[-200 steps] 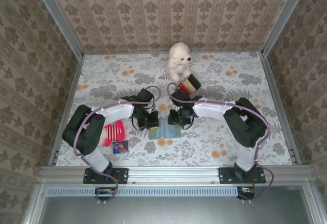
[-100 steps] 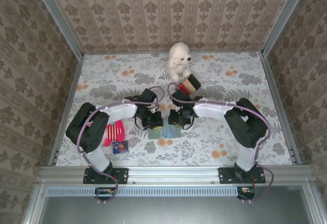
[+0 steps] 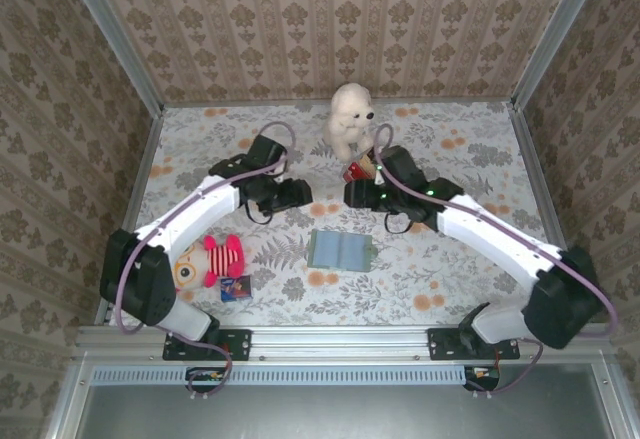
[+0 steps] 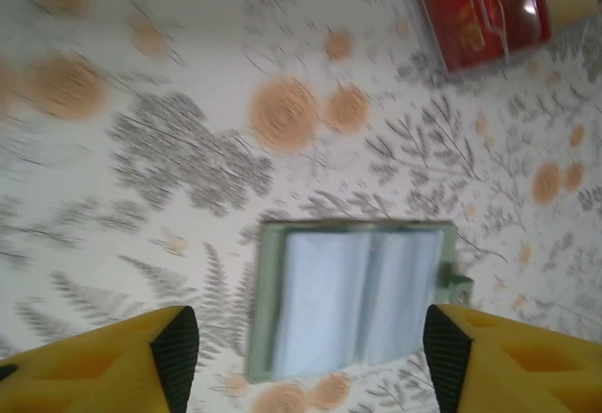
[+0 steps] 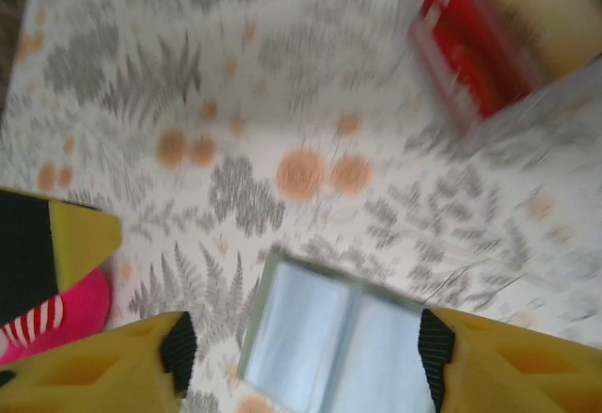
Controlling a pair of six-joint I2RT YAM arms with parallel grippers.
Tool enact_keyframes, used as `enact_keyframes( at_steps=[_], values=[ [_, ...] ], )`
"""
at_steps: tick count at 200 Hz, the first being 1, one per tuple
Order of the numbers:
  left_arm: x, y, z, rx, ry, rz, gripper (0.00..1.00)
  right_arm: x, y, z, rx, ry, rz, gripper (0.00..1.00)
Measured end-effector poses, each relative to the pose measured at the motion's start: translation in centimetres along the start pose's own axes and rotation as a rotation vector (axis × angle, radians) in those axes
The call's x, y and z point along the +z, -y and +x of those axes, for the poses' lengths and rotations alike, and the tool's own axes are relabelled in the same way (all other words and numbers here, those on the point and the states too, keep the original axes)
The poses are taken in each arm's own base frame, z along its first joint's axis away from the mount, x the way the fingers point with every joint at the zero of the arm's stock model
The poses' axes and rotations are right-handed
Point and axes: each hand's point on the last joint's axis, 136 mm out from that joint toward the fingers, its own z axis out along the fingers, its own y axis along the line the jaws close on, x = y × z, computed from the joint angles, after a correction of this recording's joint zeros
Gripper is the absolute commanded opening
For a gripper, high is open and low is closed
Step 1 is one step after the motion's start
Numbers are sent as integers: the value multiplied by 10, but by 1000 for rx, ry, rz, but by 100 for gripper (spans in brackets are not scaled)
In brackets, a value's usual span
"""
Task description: Take the credit cards out of the card holder
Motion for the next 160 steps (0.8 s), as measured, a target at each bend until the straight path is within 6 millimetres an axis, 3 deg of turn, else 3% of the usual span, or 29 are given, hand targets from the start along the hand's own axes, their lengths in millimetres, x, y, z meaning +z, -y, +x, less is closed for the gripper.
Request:
enact_keyframes(
  at_steps=[12, 27, 41, 68, 114, 160],
  values=[
    [-12, -13, -10, -6, 45, -43, 80, -21, 9, -21, -11, 90, 23, 91],
    [-28, -32, -25, -8, 113, -105, 91, -49, 26, -46, -24, 211, 79, 98],
    [-43, -50, -37, -14, 178, -163, 100, -71, 47, -64, -24, 306, 147, 100],
    [-74, -84, -56, -17, 322, -283, 100, -100, 94, -79, -15, 429, 322, 100],
    [-86, -135, -57, 21, 461, -462, 100, -100, 171, -68, 4, 438, 602, 100],
    [-79, -182, -53, 49, 515, -608, 100, -80, 229, -30, -9, 422, 765, 100]
  ],
)
